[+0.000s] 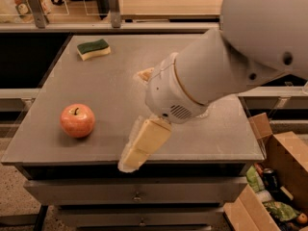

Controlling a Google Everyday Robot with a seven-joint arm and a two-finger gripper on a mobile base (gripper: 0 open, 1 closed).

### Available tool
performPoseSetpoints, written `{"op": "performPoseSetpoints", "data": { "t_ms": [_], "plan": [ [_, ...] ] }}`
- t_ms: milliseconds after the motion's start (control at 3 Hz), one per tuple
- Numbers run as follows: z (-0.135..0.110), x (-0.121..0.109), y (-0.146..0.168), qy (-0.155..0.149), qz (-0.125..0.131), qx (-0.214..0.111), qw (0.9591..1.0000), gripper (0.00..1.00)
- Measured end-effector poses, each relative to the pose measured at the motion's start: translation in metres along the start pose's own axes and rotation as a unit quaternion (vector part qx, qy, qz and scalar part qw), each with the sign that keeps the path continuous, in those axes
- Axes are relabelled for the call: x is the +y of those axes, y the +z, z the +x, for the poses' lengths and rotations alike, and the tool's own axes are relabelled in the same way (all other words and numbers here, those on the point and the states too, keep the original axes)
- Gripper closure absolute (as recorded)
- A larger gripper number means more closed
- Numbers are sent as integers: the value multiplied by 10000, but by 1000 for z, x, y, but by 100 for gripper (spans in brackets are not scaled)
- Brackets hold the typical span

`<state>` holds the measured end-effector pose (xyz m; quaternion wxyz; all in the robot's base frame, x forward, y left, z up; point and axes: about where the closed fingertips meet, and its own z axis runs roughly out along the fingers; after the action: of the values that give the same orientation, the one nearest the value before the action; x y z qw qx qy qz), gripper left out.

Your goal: Move apple near sponge

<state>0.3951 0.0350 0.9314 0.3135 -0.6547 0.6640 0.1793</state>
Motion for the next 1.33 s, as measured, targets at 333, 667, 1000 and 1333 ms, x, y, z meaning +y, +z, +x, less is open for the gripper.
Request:
{"op": "performPoseSetpoints", "data": {
  "t_ms": [333, 667, 1000, 1333],
  "plan": [
    [-18, -11, 32, 50, -174, -347, 9992, 0],
    [-31, -17, 63, 130, -360, -625, 9973, 0],
    [-36, -18, 95, 300, -514, -922, 9940, 0],
    [-38, -18, 118, 441, -543, -1249, 9897, 0]
  ]
}}
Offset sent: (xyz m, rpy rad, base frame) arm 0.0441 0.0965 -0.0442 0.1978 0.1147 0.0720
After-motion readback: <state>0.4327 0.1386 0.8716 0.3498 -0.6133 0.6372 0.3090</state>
